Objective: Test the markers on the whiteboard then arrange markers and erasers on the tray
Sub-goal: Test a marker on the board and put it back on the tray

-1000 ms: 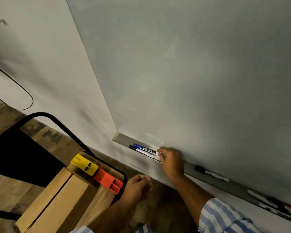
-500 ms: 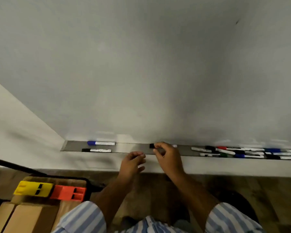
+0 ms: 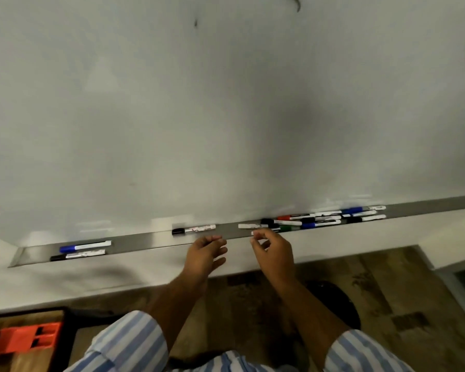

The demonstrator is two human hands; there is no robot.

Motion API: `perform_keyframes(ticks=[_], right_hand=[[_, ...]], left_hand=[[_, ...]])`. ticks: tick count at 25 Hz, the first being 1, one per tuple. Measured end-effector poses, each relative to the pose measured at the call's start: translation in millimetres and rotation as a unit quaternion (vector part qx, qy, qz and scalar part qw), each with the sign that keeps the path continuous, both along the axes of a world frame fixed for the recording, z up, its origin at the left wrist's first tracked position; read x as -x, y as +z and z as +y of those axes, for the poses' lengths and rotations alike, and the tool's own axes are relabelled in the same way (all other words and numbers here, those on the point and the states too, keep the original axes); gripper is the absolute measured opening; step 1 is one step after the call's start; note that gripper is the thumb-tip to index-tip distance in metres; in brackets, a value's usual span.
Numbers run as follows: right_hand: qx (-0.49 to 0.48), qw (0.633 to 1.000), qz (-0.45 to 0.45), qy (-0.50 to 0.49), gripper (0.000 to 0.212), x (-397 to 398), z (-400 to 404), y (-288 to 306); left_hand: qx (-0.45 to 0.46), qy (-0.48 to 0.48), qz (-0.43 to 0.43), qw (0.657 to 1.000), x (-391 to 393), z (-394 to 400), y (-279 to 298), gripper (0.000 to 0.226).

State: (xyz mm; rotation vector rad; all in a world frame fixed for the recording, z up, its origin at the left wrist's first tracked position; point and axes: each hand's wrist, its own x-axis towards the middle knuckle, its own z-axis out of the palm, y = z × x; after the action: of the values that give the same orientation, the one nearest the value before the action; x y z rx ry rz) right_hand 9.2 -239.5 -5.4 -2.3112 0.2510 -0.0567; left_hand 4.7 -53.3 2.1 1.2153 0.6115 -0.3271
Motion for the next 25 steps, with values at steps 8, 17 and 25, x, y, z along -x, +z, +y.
perform_keyframes(ticks=[8, 17, 25], right_hand=[[0.035, 0.999, 0.027, 0.013, 0.026, -21, -177, -2], [0.161, 0.975, 0.088, 0.130, 0.045, -65, -275, -20], [0.338, 0.908, 0.046, 0.243, 0.041, -99, -282, -38]], left_hand=[[-0.042, -0.022, -0.024, 0.999, -14, -163, 12, 0.017], [-0.094, 0.002, -0.019, 0.995, -33, -258, -5, 0.019], [-0.352, -0.147, -0.067, 0.922, -35, -265, -19, 0.027]])
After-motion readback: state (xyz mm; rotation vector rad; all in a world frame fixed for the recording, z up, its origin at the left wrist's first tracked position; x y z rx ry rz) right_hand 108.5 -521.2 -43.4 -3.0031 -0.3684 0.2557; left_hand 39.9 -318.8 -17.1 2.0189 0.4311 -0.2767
